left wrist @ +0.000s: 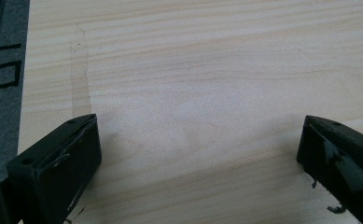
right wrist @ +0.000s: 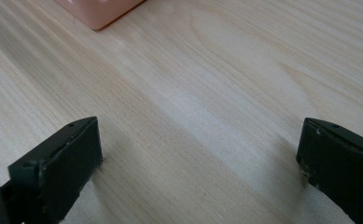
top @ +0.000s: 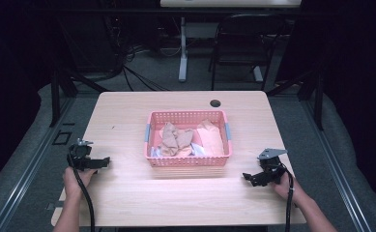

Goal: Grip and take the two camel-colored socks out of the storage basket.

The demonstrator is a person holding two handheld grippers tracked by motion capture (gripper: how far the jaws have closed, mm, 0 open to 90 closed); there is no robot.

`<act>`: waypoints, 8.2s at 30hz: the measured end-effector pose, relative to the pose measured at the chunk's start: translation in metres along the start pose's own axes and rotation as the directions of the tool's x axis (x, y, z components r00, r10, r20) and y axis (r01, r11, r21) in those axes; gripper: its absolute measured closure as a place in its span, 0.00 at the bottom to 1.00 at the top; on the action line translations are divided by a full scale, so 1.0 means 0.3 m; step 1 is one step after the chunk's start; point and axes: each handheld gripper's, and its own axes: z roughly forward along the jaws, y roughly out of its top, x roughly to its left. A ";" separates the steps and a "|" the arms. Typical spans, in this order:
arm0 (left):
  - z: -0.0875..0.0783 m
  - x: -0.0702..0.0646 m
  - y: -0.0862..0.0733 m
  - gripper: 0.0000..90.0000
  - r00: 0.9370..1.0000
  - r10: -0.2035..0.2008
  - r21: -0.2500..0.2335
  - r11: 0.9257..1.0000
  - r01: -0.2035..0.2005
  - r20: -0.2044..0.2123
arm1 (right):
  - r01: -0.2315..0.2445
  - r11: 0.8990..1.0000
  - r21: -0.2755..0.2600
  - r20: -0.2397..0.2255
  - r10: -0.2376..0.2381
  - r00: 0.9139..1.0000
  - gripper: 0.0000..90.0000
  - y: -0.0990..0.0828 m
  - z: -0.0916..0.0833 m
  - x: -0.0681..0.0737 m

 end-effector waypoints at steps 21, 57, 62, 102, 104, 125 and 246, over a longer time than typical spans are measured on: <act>-0.001 0.000 0.006 0.00 1.000 0.018 0.019 1.000 -0.019 0.017 | 0.001 1.000 -0.002 0.000 -0.001 1.000 0.00 -0.001 0.000 0.000; -0.172 -0.070 0.170 0.00 0.987 0.077 0.074 0.993 -0.088 0.139 | 0.000 1.000 -0.006 -0.003 0.000 1.000 0.00 -0.003 -0.001 0.001; -0.189 -0.091 0.197 0.00 0.983 0.095 0.073 0.992 -0.108 0.158 | -0.001 1.000 -0.006 -0.003 0.001 1.000 0.00 -0.003 -0.001 0.001; -0.218 -0.450 0.550 0.00 0.858 0.351 0.037 0.919 -0.392 0.376 | -0.002 1.000 -0.005 -0.002 0.002 1.000 0.00 -0.004 -0.002 0.002; -0.211 -0.461 0.555 0.00 0.855 0.355 0.040 0.916 -0.399 0.378 | -0.002 1.000 -0.005 -0.003 0.002 1.000 0.00 -0.004 -0.002 0.002; -0.050 -0.635 0.657 0.01 0.836 0.366 0.100 0.892 -0.440 0.409 | 0.001 1.000 -0.006 -0.001 -0.001 1.000 0.00 -0.004 -0.002 0.001; -0.465 -0.532 0.851 0.90 0.812 0.490 0.109 0.831 -0.545 0.319 | 0.002 1.000 -0.002 -0.001 -0.002 1.000 0.00 -0.005 -0.003 0.001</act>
